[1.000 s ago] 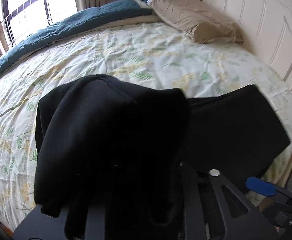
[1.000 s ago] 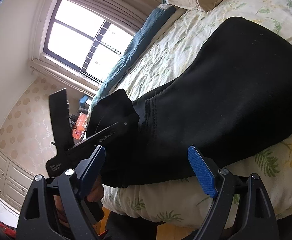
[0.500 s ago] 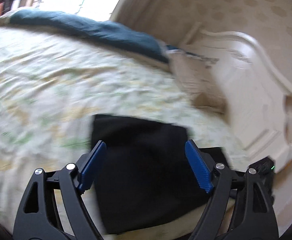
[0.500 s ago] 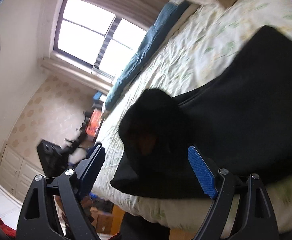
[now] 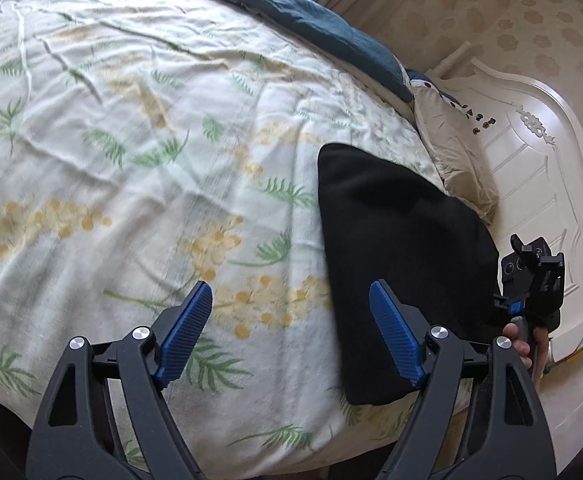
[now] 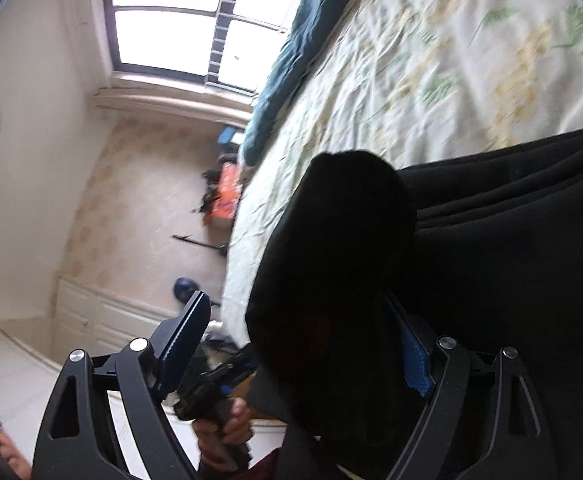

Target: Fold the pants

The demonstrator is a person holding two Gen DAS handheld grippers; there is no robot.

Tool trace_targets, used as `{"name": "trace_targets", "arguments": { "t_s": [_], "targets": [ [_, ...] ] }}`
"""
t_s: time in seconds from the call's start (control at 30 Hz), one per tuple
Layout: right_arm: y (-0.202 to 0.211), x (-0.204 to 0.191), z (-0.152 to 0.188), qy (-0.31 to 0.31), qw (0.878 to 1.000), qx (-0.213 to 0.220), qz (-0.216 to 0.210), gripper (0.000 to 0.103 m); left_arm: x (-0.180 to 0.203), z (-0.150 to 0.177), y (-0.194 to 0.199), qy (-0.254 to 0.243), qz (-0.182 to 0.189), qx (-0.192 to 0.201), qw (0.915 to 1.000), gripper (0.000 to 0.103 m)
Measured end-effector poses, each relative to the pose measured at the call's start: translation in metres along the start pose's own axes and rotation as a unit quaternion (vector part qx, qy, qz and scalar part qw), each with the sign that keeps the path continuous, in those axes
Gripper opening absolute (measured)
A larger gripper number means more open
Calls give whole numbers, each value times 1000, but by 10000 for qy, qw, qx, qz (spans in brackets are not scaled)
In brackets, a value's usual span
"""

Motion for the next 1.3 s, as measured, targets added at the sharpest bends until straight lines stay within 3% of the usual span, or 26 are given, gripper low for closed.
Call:
{"name": "trace_targets", "arguments": {
  "t_s": [0.13,0.2,0.23,0.3,0.33,0.4,0.6,0.8,0.93,1.13,1.3],
  "targets": [
    [-1,0,2,-69,9999,3,-86,83,-6,5,-6,62,36,-69,10000,81],
    [-6,0,4,163,9992,-102,363,79,-6,6,-8,38,27,-57,10000,81],
    [-13,2,7,384,9959,-184,793,73,-6,6,-8,18,17,-51,10000,81],
    [-29,7,14,769,9842,-439,1532,23,-5,4,-9,0,1,-52,10000,81],
    [-33,9,15,814,9813,-489,1674,18,-6,4,-10,0,-2,-55,10000,81],
    [-33,7,17,857,9799,-446,1747,15,-5,4,-10,-21,-3,-71,10000,81],
    [17,-43,0,1022,9888,200,1072,13,0,4,-12,-148,-43,-174,9997,81],
    [96,-59,-11,1192,9816,833,1236,13,31,3,-19,-348,220,-244,9989,81],
    [158,-35,-18,931,9757,1249,1543,13,59,6,-32,-550,442,-392,9967,81],
    [198,35,-22,228,9697,1508,1907,13,97,14,-50,-846,608,-598,9928,81],
    [200,76,-19,-226,9743,1570,1601,13,121,22,-64,-1098,622,-733,9893,81]
  ]
}}
Point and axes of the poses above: each gripper's, at about its wrist camera, not at the fingertips, and y roughly against the way its jaws point, x to its right, z to its underside, the point moved 8 cm from there along -y, roughly the way its jaws point, and after that the axes turned 4 degrees about -y, right-handed, at the moved point
